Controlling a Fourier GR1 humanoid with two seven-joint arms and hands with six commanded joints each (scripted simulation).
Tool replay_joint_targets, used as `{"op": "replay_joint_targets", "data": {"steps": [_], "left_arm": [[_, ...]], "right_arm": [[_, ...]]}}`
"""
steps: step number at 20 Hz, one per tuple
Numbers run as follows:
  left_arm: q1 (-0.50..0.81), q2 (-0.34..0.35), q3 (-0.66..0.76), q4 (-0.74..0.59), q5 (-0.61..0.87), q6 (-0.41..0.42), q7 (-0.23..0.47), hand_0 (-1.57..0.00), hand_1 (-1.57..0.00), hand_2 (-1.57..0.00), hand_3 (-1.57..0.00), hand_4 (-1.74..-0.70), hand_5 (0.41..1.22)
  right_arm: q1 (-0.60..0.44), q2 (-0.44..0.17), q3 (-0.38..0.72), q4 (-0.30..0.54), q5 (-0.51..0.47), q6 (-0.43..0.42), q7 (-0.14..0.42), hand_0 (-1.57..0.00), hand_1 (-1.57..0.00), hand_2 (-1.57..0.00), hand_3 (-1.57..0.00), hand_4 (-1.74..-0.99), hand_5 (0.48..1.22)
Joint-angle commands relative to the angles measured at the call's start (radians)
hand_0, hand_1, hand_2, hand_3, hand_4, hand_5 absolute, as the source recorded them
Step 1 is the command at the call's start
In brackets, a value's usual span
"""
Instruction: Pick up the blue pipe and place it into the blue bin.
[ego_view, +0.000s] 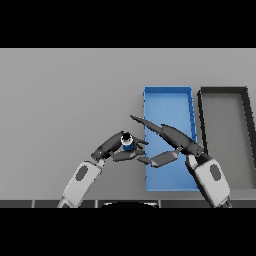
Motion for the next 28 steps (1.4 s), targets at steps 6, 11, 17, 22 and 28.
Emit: {"op": "replay_joint_targets", "data": {"steps": [6, 11, 17, 22, 28], "left_arm": [[-0.002, -0.01, 0.033, 0.008, 0.016, -0.056, 0.0, -1.57, -1.57, -1.57, -1.57, -1.47, 1.221], [-0.006, -0.031, 0.048, 0.002, -0.01, -0.064, 0.03, -1.57, -1.57, -1.57, -1.57, -1.47, 1.221], [0.0, -0.04, 0.063, 0.001, -0.022, -0.085, 0.069, -1.57, -1.57, -1.57, -1.57, -1.59, 1.221], [0.028, -0.055, 0.062, -0.006, 0.021, -0.086, 0.045, -1.57, -1.57, -1.57, -1.53, -1.69, 1.221], [0.017, -0.055, 0.072, -0.005, 0.027, -0.107, 0.037, -1.57, -1.57, -1.57, -1.44, -1.73, 1.221]], "right_arm": [[-0.142, 0.05, 0.055, 0.074, -0.006, 0.037, 0.047, 0.0, -0.01, -0.06, 0.0, -1.232, 0.545], [-0.232, 0.102, 0.093, 0.157, 0.021, 0.064, 0.079, -0.03, -0.04, -0.09, 0.0, -1.184, 0.516], [-0.287, 0.144, 0.119, 0.221, 0.026, 0.102, 0.071, -0.7, -0.7, -0.74, -0.6, -1.406, 0.5], [-0.285, 0.183, 0.125, 0.248, -0.009, 0.078, 0.07, -1.29, -1.29, -1.3, -1.1, -1.606, 0.765], [-0.276, 0.156, 0.17, 0.23, 0.006, 0.055, -0.004, -1.5, -1.5, -1.5, -1.43, -1.702, 1.101]]}}
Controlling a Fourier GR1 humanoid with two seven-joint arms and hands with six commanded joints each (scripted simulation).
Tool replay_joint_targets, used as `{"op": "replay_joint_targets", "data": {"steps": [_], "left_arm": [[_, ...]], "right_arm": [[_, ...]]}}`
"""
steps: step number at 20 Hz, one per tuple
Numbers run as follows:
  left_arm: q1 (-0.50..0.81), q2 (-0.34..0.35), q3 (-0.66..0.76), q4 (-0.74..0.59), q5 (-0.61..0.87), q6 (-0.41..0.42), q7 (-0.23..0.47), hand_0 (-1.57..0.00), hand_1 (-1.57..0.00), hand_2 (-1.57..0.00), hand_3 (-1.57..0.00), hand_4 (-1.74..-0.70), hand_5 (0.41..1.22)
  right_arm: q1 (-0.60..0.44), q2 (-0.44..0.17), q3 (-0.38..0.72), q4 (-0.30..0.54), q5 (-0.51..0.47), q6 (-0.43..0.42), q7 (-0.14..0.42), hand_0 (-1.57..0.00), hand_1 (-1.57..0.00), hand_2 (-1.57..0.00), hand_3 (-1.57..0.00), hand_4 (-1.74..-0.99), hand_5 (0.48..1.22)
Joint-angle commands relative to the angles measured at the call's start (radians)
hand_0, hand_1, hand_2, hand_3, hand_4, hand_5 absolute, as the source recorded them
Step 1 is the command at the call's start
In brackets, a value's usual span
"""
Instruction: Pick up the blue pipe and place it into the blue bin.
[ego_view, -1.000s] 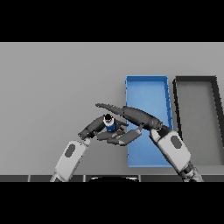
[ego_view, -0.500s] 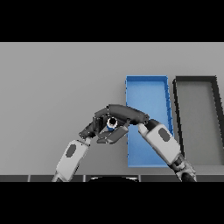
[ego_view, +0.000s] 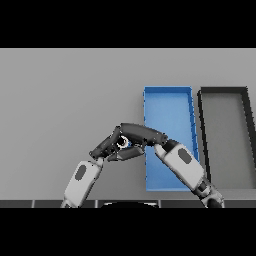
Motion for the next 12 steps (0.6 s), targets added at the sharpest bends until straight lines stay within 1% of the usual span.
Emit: {"op": "replay_joint_targets", "data": {"steps": [1, 4, 6, 7, 8, 9, 10, 11, 12], "left_arm": [[-0.005, -0.005, 0.0, 0.002, -0.013, 0.01, 0.004, -1.57, -1.57, -1.57, -1.43, -1.73, 1.221], [-0.001, -0.001, -0.004, -0.012, -0.027, 0.022, 0.003, -1.57, -1.57, -1.57, -1.42, -1.73, 1.221], [0.004, 0.015, -0.01, -0.007, -0.068, 0.056, -0.054, -1.57, -1.57, -1.57, -1.45, -1.72, 1.221], [0.004, 0.025, -0.008, -0.02, -0.078, 0.066, -0.04, -1.46, -1.34, -1.29, -1.17, -1.6, 1.221], [0.002, 0.034, -0.01, -0.023, -0.067, 0.046, -0.028, -1.17, -1.07, -1.03, -0.93, -1.47, 1.221], [-0.001, 0.045, -0.011, -0.024, -0.067, 0.015, -0.038, -0.94, -0.86, -0.83, -0.75, -1.37, 1.221], [-0.007, 0.054, -0.011, -0.025, -0.078, -0.009, -0.027, -0.75, -0.69, -0.66, -0.6, -1.28, 1.221], [-0.006, 0.052, -0.016, -0.021, -0.102, -0.021, -0.036, -0.6, -0.55, -0.53, -0.48, -1.21, 1.221], [-0.017, 0.047, -0.017, -0.011, -0.126, -0.026, -0.023, -0.48, -0.44, -0.42, -0.38, -1.14, 1.132]], "right_arm": [[0.008, -0.01, 0.001, -0.001, 0.004, -0.001, -0.027, -1.51, -1.51, -1.51, -1.46, -1.71, 1.125], [0.007, 0.001, 0.006, -0.006, -0.009, -0.042, -0.022, -1.54, -1.54, -1.54, -1.52, -1.725, 1.172], [0.002, 0.017, 0.012, 0.001, 0.024, -0.059, -0.021, -1.55, -1.55, -1.55, -1.54, -1.731, 1.19], [0.007, 0.01, 0.007, -0.007, 0.03, -0.064, -0.035, -1.56, -1.56, -1.56, -1.54, -1.733, 1.196], [0.009, 0.01, 0.012, -0.006, 0.039, -0.067, -0.045, -1.56, -1.56, -1.56, -1.55, -1.734, 1.201], [0.011, 0.004, 0.014, -0.019, 0.026, -0.068, -0.028, -1.56, -1.56, -1.56, -1.55, -1.736, 1.205], [0.004, 0.009, 0.016, -0.019, 0.02, -0.077, 0.003, -1.56, -1.56, -1.56, -1.56, -1.737, 1.208], [0.017, 0.011, 0.024, -0.037, 0.022, -0.085, 0.022, -1.56, -1.56, -1.56, -1.56, -1.738, 1.211], [0.015, 0.012, 0.018, -0.035, 0.022, -0.092, 0.046, -1.57, -1.57, -1.57, -1.56, -1.738, 1.213]]}}
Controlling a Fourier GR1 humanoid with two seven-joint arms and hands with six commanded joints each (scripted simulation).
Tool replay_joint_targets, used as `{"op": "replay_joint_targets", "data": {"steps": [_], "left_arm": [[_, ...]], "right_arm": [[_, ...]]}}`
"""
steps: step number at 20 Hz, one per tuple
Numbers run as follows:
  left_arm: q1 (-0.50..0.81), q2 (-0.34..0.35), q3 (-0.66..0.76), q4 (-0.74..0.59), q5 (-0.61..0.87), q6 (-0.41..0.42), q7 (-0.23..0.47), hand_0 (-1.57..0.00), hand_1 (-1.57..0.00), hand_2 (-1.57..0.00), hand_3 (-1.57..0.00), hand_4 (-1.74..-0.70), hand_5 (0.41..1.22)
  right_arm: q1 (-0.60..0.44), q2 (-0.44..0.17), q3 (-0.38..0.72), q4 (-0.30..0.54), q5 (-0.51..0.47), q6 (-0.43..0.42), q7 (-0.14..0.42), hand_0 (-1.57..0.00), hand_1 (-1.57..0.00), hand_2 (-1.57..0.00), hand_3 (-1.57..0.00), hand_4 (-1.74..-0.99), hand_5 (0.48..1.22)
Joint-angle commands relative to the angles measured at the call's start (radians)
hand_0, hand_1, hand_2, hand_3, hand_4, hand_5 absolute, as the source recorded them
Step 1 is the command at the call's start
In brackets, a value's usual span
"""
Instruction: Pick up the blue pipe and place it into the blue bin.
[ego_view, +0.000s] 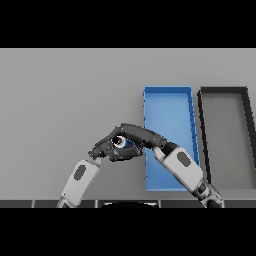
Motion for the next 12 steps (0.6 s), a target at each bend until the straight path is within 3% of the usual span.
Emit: {"op": "replay_joint_targets", "data": {"steps": [1, 4, 6, 10, 12], "left_arm": [[0.008, 0.0, 0.007, 0.0, 0.002, 0.002, 0.008, -0.38, -0.35, -0.34, -0.3, -1.08, 1.029], [0.022, -0.009, 0.015, -0.01, 0.019, 0.01, 0.079, -0.2, -0.18, -0.17, -0.16, -1.0, 0.77], [0.026, -0.013, 0.02, -0.006, 0.032, 0.008, 0.113, -0.12, -0.11, -0.11, -0.1, -0.97, 0.647], [0.022, -0.014, 0.022, -0.007, 0.02, 0.023, 0.13, -0.05, -0.05, -0.04, -0.04, -0.95, 0.513], [0.027, -0.01, 0.02, 0.005, 0.007, 0.028, 0.13, -0.03, -0.03, -0.03, -0.03, -0.93, 0.484]], "right_arm": [[0.001, 0.002, -0.004, 0.0, 0.008, -0.002, -0.008, -1.57, -1.57, -1.57, -1.56, -1.739, 1.214], [-0.006, 0.004, -0.002, -0.003, 0.027, -0.009, -0.029, -1.57, -1.57, -1.57, -1.57, -1.74, 1.218], [-0.007, 0.009, 0.006, -0.005, 0.038, -0.008, -0.039, -1.57, -1.57, -1.57, -1.57, -1.74, 1.219], [0.008, 0.014, -0.013, -0.001, -0.006, -0.022, -0.052, -1.57, -1.57, -1.57, -1.57, -1.741, 1.22], [-0.002, 0.027, -0.031, -0.005, -0.092, -0.031, -0.025, -1.57, -1.57, -1.57, -1.57, -1.741, 1.22]]}}
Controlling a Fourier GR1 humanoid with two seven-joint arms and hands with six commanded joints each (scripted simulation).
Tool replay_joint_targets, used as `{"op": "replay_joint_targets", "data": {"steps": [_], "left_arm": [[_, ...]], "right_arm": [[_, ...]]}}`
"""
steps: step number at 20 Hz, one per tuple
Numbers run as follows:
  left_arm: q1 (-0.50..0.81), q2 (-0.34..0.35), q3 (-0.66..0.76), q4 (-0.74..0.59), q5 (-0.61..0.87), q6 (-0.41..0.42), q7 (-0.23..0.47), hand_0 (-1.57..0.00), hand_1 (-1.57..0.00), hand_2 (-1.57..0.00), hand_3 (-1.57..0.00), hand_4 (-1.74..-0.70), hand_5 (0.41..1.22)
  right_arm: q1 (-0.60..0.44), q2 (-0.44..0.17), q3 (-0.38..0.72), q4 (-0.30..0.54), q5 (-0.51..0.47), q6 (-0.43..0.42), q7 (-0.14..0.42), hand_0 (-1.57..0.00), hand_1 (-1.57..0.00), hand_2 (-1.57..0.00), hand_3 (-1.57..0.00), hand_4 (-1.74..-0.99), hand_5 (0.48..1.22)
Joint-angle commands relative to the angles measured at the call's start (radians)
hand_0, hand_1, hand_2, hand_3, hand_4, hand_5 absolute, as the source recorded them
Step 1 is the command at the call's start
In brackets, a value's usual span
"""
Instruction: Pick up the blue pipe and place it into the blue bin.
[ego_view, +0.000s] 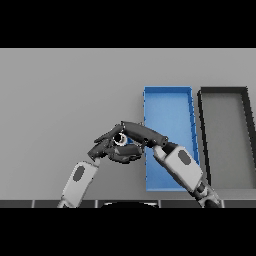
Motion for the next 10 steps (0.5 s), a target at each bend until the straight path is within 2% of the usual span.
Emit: {"op": "replay_joint_targets", "data": {"steps": [1, 3, 5, 7, 9, 10], "left_arm": [[-0.003, -0.002, -0.001, 0.011, -0.007, 0.003, 0.002, -0.03, -0.02, -0.02, -0.02, -0.92, 0.482], [-0.008, -0.005, 0.0, 0.008, -0.004, 0.002, 0.006, -0.02, -0.01, -0.01, -0.01, -0.91, 0.47], [0.005, -0.004, -0.009, -0.002, -0.005, 0.001, 0.003, -0.01, -0.01, -0.01, -0.01, -0.91, 0.456], [-0.002, 0.009, 0.004, 0.0, 0.004, -0.008, 0.006, -0.01, -0.01, -0.01, 0.0, -0.91, 0.445], [-0.001, 0.007, 0.002, -0.001, 0.015, -0.02, 0.015, 0.0, 0.0, 0.0, 0.0, -0.91, 0.437], [-0.003, 0.01, 0.002, 0.004, 0.011, -0.02, 0.02, 0.0, 0.0, 0.0, 0.0, -0.91, 0.435]], "right_arm": [[-0.015, -0.007, -0.013, -0.008, -0.025, -0.011, 0.018, -1.57, -1.57, -1.57, -1.57, -1.741, 1.221], [-0.083, 0.003, -0.054, -0.016, -0.114, -0.072, 0.1, -1.57, -1.57, -1.57, -1.57, -1.741, 1.221], [-0.159, -0.016, -0.109, -0.008, -0.208, -0.094, 0.152, -1.57, -1.57, -1.57, -1.57, -1.741, 1.221], [-0.249, -0.043, -0.162, 0.015, -0.293, -0.103, 0.161, -1.57, -1.57, -1.57, -1.57, -1.741, 1.221], [-0.338, -0.068, -0.215, 0.064, -0.351, -0.105, 0.14, -1.57, -1.57, -1.57, -1.57, -1.741, 1.221], [-0.379, -0.085, -0.242, 0.092, -0.339, -0.129, 0.119, -1.57, -1.57, -1.57, -1.57, -1.741, 1.221]]}}
